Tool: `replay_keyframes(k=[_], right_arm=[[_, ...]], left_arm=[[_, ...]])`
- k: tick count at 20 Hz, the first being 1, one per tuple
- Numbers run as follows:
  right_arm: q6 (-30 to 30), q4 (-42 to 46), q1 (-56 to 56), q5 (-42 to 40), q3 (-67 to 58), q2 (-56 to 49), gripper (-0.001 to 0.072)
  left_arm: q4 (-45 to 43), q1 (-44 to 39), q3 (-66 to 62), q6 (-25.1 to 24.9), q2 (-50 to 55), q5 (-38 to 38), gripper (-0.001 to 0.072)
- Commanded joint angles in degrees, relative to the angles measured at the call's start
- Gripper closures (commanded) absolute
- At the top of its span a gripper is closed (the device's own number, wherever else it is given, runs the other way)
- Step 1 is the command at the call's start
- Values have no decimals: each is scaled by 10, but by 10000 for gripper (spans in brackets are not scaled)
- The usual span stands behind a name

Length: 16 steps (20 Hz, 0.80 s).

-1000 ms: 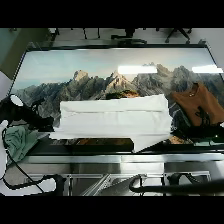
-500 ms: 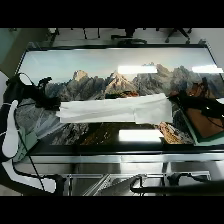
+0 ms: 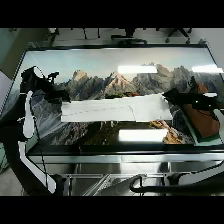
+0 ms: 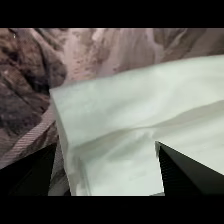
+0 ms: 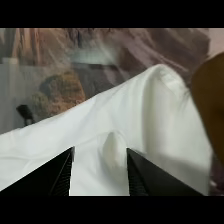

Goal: Fold the shirts.

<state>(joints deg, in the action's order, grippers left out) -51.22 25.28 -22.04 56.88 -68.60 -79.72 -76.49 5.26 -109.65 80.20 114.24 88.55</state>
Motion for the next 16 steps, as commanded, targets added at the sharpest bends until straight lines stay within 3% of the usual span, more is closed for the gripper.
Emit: replay_keyframes(k=[1, 2, 5, 11, 12, 13, 15, 16], right_arm=[[-6, 115, -31, 34, -13, 24, 174], [-28, 160, -32, 38, -13, 29, 13], [-45, 199, -16, 78, -12, 14, 11], [-45, 191, 50, 74, -12, -38, 25], [-45, 188, 56, 75, -12, -42, 226], [-45, 184, 60, 75, -13, -43, 558], [-47, 179, 62, 79, -20, -41, 681], [-48, 179, 62, 82, -27, -37, 681]], left_arm=[[1, 1, -66, 20, 13, 18, 16], [2, 2, -75, 27, 7, 19, 16], [11, -2, -75, 29, -15, 20, 16], [166, -12, -75, 28, -51, 11, 36], [166, -21, -75, 28, -54, 8, 210], [166, -34, -75, 28, -54, 10, 382], [166, -70, -54, 27, -54, -6, 696], [166, -92, -35, 23, -54, -33, 694]])
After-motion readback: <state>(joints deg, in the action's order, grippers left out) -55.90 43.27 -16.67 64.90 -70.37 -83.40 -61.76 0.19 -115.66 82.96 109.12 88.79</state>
